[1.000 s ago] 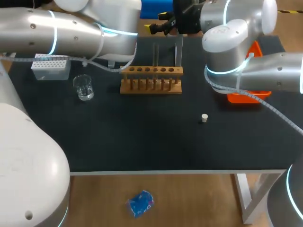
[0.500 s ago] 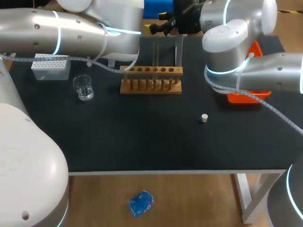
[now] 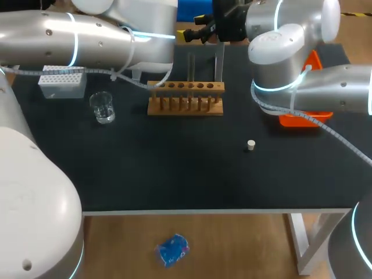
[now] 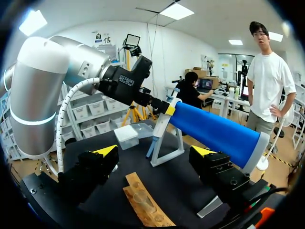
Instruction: Invert the test tube, pick up the pipette, mount the tip to pipette, aspirate from beaker and dispense into the tube, eject the tip, return the pipette, and cap with the stopper.
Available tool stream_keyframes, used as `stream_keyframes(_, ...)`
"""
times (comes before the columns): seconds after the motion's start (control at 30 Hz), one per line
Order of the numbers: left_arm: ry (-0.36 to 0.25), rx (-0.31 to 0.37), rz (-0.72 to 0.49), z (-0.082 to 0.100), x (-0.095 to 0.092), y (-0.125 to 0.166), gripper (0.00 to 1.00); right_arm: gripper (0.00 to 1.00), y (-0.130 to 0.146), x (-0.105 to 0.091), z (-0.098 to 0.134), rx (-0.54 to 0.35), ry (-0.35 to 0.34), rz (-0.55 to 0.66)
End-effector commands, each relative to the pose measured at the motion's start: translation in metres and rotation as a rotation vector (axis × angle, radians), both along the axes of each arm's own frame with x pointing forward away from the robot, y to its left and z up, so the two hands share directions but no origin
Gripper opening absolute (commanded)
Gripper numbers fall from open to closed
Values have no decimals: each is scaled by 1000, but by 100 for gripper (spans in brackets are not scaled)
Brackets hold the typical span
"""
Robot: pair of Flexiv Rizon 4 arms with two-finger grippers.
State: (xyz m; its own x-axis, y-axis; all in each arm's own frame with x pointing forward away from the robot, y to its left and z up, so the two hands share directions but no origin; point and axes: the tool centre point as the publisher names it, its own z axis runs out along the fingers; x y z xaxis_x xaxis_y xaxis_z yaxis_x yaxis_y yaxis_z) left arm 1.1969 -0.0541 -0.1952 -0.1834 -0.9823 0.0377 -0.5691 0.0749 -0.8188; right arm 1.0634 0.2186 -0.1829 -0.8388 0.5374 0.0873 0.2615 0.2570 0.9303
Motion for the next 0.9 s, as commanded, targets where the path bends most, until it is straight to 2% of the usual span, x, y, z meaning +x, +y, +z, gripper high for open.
stream_keyframes(0.03, 5, 0, 3, -3, 1, 0, 0, 100, -1, 0, 0, -1, 1, 2)
stream_keyframes(0.53, 12, -18, 18, -8, -9, 0, 0, 100, -1, 0, 0, -1, 1, 2)
stream_keyframes(0.57, 12, -19, 18, -8, -10, -1, 25, 100, -1, 0, 0, -1, 1, 2)
stream_keyframes(0.6, 11, -20, 19, -8, -10, -1, 39, 100, -1, 0, 0, -1, 1, 2)
stream_keyframes(0.67, 10, -23, 19, -8, -11, -1, 46, 100, -1, 0, 0, -1, 1, 2)
stream_keyframes(0.7, 10, -25, 20, -8, -12, -1, 68, 100, -1, 0, 0, -1, 1, 2)
stream_keyframes(0.73, 10, -26, 21, -8, -13, -2, 98, 100, -1, 0, 0, -1, 1, 2)
stream_keyframes(0.9, 9, -30, 24, -7, -16, -2, 100, 100, -1, 0, 0, -1, 1, 2)
